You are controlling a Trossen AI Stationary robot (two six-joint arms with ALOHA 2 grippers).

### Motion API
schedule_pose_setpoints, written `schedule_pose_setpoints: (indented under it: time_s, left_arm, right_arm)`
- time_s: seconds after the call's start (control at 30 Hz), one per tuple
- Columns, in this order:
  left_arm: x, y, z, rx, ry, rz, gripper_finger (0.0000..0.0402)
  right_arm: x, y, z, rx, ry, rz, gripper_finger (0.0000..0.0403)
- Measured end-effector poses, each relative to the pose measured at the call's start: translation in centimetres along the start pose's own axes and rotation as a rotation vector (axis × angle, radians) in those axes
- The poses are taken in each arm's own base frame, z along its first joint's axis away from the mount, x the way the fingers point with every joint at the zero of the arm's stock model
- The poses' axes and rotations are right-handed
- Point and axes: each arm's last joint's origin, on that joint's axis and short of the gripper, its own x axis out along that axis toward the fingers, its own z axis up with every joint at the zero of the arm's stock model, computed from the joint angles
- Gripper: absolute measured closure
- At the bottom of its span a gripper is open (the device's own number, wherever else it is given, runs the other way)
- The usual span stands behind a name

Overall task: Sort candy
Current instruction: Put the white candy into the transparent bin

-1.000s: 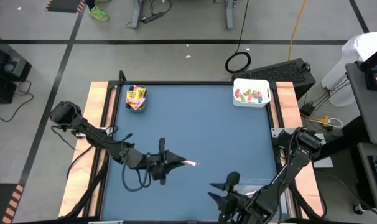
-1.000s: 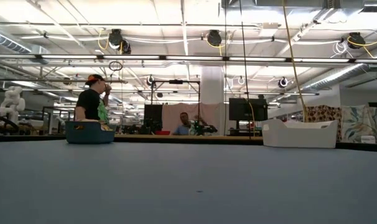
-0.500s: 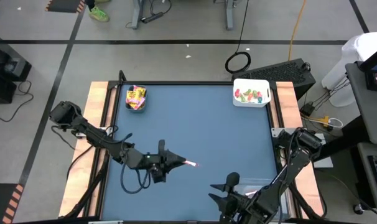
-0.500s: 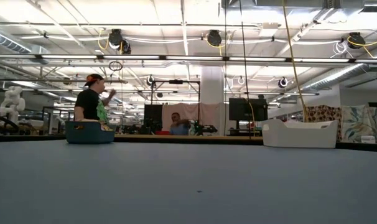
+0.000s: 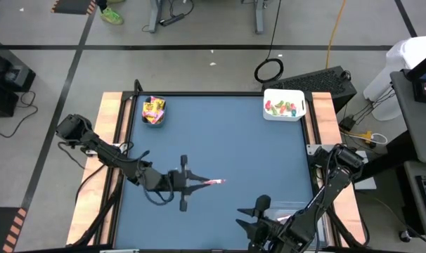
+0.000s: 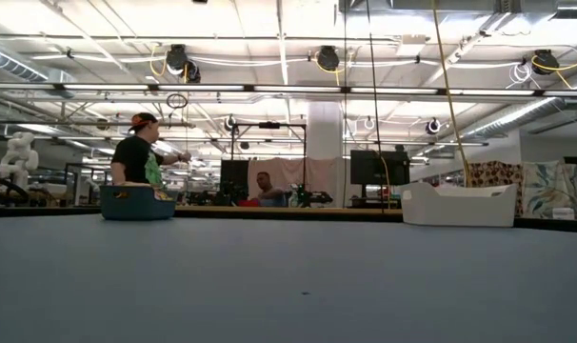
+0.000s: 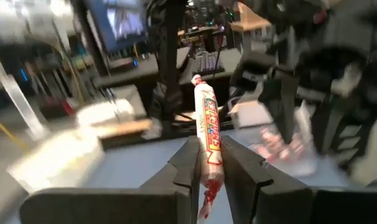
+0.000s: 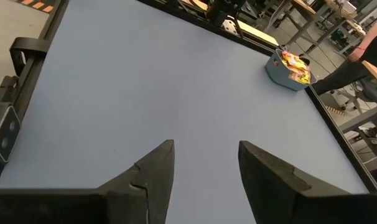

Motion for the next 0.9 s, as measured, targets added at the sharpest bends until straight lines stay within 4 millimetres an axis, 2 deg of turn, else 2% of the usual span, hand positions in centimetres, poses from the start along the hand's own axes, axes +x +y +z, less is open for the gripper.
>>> schedule_pose_setpoints:
  time_s: [0.23,0.33,0.47,0.73,0.8,0.9]
  left_arm:
    - [0.0,0.0,0.01,-0.478,-0.001,0.0,0.0345]
    - [0.0,0.0,0.01,-0.597,0.0,0.0,0.0345]
    - [0.0,0.0,0.01,-0.668,-0.001,0.0,0.0345]
    - [0.02,0.01,0.01,-0.656,0.0,-0.008,0.0345]
    - [0.03,0.03,0.01,-0.566,0.0,-0.007,0.0345]
    - [0.03,0.03,0.01,-0.317,-0.001,-0.007,0.0345]
  right_arm:
    - [0.0,0.19,0.0,0.013,0.024,0.047,0.0234]
    - [0.01,0.17,0.0,0.029,0.024,0.046,0.0234]
    - [0.01,0.17,0.0,0.033,0.024,0.045,0.0234]
    - [0.04,0.21,0.12,0.046,0.016,0.045,0.0234]
    - [0.22,0.14,0.26,0.072,0.013,0.043,0.0234]
    - [0.98,-0.32,0.54,0.147,0.009,0.011,0.0234]
